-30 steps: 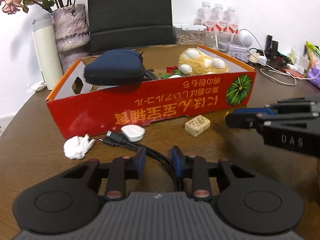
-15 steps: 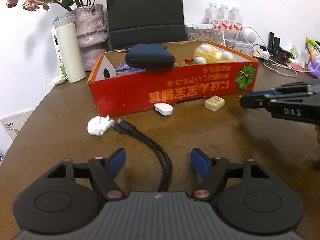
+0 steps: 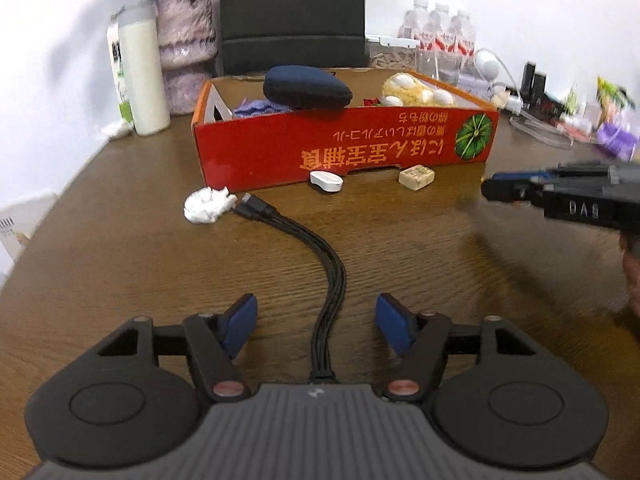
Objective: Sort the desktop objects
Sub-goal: 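Grasp the braided black cable with the left gripper while the right holds the candy, then carry the cable and orange candy over the box with both grippers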
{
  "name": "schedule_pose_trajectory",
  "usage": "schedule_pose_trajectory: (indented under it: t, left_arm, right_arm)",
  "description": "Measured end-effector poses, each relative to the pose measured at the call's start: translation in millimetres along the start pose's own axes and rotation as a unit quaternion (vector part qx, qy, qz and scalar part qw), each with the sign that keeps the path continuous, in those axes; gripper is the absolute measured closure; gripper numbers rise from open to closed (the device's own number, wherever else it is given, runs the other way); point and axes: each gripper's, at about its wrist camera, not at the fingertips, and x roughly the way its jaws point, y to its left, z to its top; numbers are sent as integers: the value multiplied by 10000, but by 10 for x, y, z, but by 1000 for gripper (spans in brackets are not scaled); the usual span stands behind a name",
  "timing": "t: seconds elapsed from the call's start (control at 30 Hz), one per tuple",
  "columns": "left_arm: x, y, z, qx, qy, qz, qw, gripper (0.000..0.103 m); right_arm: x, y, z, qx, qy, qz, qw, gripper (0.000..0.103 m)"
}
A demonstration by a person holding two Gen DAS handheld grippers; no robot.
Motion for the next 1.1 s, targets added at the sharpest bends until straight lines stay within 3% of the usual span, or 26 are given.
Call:
schedule_pose_trajectory:
  t: [0.1, 0.17, 0.2, 0.43, 1.1]
  left_arm:
    - [-11, -10, -7, 6, -72, -8, 10000, 52]
    - [-23, -20, -4, -2, -117, -35, 9999, 87]
    - [-22, -26, -2, -12, -120, -45, 9999, 93]
    - [-76, -29, -33, -239, -258, -129, 9993, 98]
    - [-651, 53, 450, -295, -1748, -239, 9839, 100]
  right_arm:
    - [-35, 32, -20, -9, -16, 21, 10000, 90]
    - [-55, 51, -27, -23, -26, 30, 10000, 90]
    - [-67, 56, -33, -20, -33, 33, 10000, 91]
    - [-184, 86, -66, 103, -139, 10, 9999, 91]
    - [-352, 241, 134, 245, -596, 113, 9979, 90]
